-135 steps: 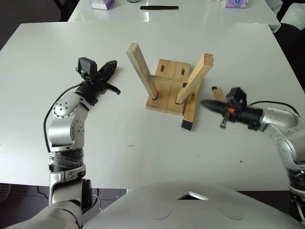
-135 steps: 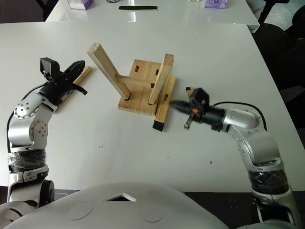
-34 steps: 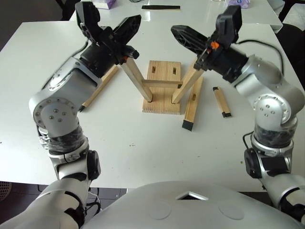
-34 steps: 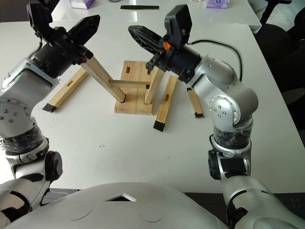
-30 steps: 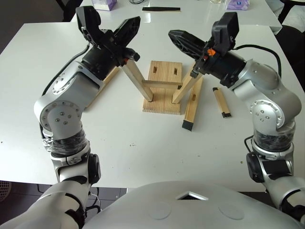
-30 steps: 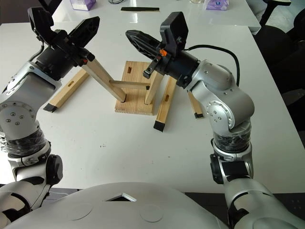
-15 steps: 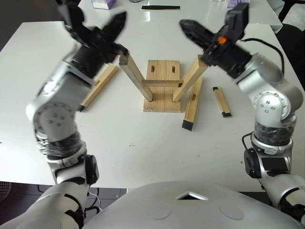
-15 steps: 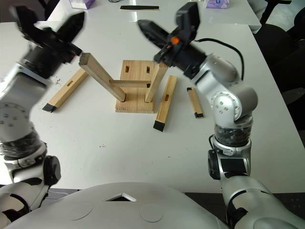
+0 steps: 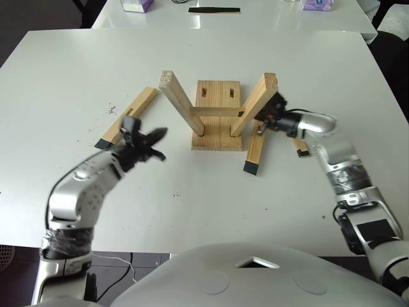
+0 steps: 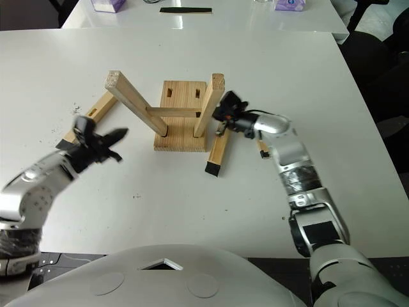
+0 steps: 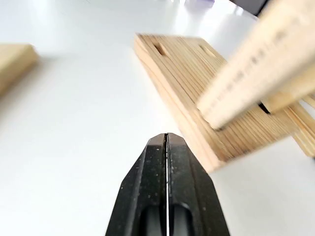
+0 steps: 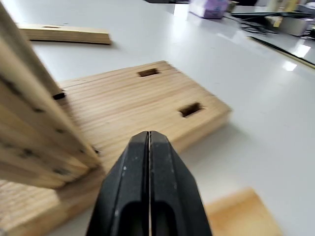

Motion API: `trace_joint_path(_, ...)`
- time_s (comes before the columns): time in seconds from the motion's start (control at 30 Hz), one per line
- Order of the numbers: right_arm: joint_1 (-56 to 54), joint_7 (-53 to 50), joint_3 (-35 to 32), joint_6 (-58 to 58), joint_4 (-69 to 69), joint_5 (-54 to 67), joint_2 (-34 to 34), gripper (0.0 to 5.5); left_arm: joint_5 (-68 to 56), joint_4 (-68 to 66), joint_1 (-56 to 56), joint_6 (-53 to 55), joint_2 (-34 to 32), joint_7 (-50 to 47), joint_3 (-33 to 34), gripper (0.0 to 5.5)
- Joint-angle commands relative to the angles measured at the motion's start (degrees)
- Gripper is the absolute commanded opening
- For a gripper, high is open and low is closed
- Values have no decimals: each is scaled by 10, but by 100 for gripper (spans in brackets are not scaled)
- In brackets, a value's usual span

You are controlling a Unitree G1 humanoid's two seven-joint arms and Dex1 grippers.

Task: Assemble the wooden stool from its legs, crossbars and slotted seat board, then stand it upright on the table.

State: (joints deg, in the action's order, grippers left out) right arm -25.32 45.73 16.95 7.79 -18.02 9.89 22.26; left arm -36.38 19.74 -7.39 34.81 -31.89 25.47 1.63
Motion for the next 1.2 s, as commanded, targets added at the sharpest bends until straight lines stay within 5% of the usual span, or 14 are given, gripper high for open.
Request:
trace_joint_path(0.03,-19,35,4,-20,-5,-4,-15,4,36,22,5,-12,14,2,-28,0)
trace_joint_path(0.37,-26,105,62,9,5,-30,-48,4,88,-21,49,-19,26,-5,-13,0)
trace_joint_path(0.67,35,126,108,90,159,-12,-59,4,137,-116,82,-61,15,10,16,0)
trace_joint_path(0.8,33,91,83,100,182,-14,-64,4,141,-114,79,-66,13,17,33,0)
trace_joint_path(1.0,-92,-27,-15,25,-28,-67,-45,4,94,-68,33,-46,23,5,128,0)
trace_joint_path(1.2,-167,-102,-20,-71,-273,-130,-47,4,66,-14,-20,-7,-6,32,165,0)
